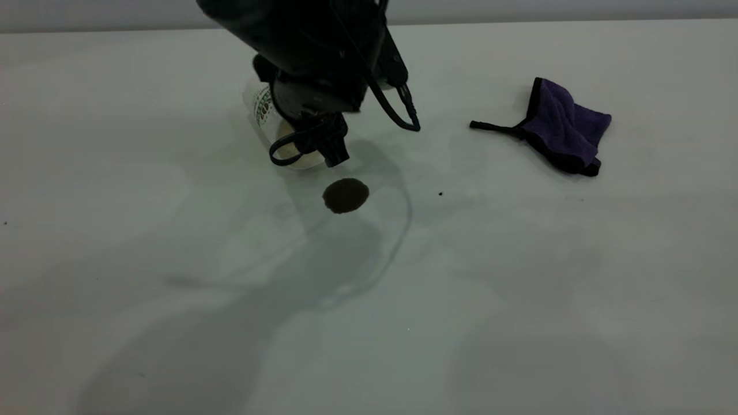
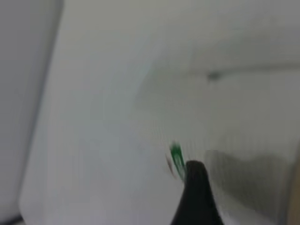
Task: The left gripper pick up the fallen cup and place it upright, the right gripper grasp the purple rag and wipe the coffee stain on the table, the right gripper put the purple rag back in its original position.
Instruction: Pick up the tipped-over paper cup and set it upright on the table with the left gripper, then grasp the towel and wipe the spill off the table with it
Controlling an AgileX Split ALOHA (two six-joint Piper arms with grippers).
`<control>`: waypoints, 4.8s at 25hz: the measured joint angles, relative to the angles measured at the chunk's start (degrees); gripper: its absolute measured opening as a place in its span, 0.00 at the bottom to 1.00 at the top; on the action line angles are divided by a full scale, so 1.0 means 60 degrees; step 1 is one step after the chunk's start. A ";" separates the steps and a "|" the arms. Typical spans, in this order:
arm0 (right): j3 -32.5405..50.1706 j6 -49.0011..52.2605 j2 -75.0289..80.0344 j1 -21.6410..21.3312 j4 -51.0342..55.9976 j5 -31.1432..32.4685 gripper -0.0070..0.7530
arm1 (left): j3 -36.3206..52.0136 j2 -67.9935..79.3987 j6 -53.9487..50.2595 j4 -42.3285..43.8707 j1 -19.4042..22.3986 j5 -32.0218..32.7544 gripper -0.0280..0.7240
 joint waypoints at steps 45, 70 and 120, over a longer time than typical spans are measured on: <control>0.0000 0.0000 0.0000 0.0000 0.0000 0.0000 0.32 | -0.0286 -0.2260 1.1852 -1.6944 0.5869 -0.1054 0.06; 0.0000 0.0000 0.0000 0.0000 0.0000 0.0000 0.32 | -0.0286 -0.4416 1.1915 -1.7179 0.5879 -0.0190 0.96; 0.0000 0.0000 0.0000 0.0000 0.0000 -0.0007 0.32 | 0.8645 -2.1423 0.8195 -1.3293 0.5879 0.4611 0.67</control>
